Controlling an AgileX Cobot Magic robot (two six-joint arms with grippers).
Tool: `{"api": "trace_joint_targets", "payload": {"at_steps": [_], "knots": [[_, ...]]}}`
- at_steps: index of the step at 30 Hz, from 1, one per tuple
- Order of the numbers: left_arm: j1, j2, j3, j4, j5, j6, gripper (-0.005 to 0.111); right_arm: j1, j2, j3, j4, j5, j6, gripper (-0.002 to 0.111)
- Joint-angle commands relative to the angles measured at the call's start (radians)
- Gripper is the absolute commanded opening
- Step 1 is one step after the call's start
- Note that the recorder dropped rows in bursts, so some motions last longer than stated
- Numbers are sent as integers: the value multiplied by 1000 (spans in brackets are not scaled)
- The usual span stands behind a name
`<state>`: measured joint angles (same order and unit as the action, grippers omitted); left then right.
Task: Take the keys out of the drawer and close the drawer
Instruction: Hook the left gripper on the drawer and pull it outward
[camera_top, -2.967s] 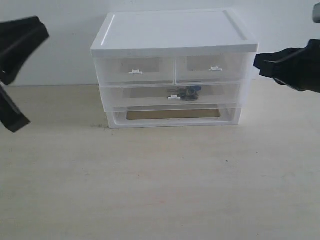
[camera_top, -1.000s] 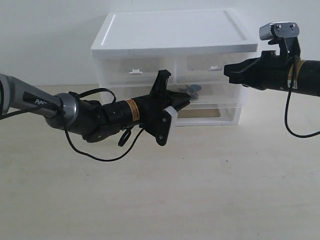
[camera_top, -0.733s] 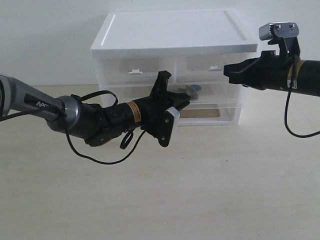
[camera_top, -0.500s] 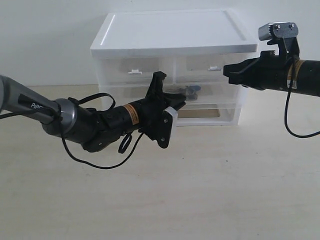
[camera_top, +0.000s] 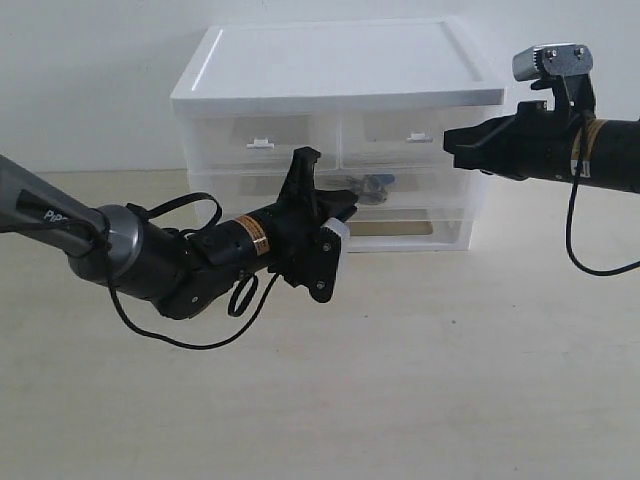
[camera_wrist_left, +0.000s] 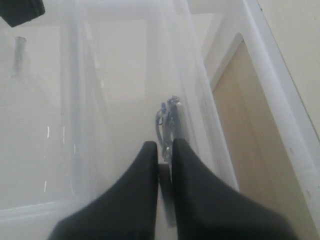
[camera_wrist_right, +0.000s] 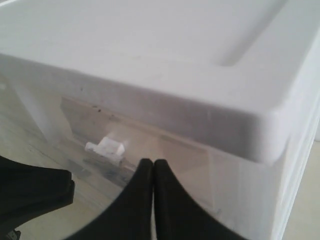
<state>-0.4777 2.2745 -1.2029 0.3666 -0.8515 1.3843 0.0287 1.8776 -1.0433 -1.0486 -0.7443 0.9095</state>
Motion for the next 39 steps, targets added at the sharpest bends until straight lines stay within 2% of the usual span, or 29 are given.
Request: {"api": "trace_joint_targets", "payload": {"at_steps": [1, 7, 11, 14, 19, 24, 29, 33, 35, 38, 39], "knots": [[23, -6, 19, -56, 37, 7, 4, -19, 7, -26, 107, 78, -1, 0], [-27, -6, 34, -96, 95, 48, 4, -19, 7, -26, 110, 78, -1, 0], [-71, -31, 87, -150, 56, 136, 4, -19, 7, -26, 134, 82, -17, 0], [-91, -63, 143, -152, 49, 133, 4, -19, 7, -26, 143, 82, -29, 0], [-117, -114, 242, -171, -43, 133, 4, -19, 7, -26, 146, 82, -29, 0], [-192, -191, 324, -261, -47, 153, 4, -19, 7, -26, 146, 82, -29, 0], [-218, -243, 433, -335, -92, 157, 4, -19, 7, -26, 143, 82, -25, 0], [-220, -245, 456, -298, -122, 157, 4, -19, 7, -26, 142, 82, -19, 0], [-220, -245, 456, -253, -130, 95, 4, -19, 7, -26, 135, 82, -8, 0], [-220, -245, 456, -185, -149, -118, 6, -19, 7, -26, 135, 82, -8, 0], [-220, -245, 456, -170, -149, -125, 8, -19, 7, -26, 135, 82, -8, 0]]}}
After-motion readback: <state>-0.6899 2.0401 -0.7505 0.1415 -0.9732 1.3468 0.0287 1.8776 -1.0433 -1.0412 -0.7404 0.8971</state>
